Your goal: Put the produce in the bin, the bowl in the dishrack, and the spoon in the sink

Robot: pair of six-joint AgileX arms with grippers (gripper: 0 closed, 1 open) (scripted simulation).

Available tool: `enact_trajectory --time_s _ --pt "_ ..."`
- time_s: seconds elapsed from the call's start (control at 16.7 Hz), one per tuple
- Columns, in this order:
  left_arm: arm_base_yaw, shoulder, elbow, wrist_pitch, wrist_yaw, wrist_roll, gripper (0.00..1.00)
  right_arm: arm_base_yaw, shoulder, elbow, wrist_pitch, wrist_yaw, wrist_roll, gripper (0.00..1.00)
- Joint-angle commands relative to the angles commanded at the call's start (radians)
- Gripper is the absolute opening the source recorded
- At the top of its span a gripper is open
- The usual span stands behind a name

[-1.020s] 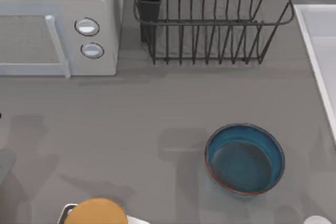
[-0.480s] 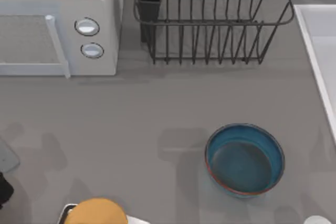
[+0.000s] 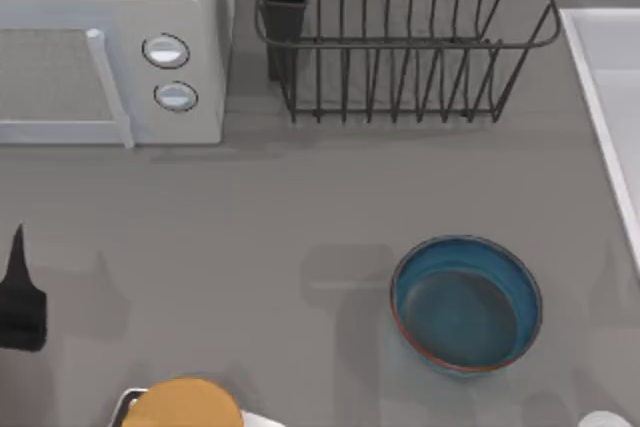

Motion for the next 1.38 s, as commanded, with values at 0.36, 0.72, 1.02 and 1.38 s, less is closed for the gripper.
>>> enact_trajectory --time_s 0.36,0.72,1.02,1.38 --pt "0.017 -0.108 -0.054 0.081 -0.006 -0.262 1.0 0.0 0.0 0.0 0.0 0.0 0.0 1.0" --pt "0.018 -0.112 -0.055 0.083 -0.006 -0.272 1.0 0.0 0.0 0.0 0.0 0.0 0.0 1.0" --pt "0.018 -0.112 -0.055 0.083 -0.006 -0.272 1.0 0.035 0.107 0.105 -0.096 0.005 0.039 1.0" --pt "0.018 -0.112 -0.055 0.083 -0.006 -0.272 1.0 0.171 0.578 0.482 -0.437 0.006 0.18 1.0"
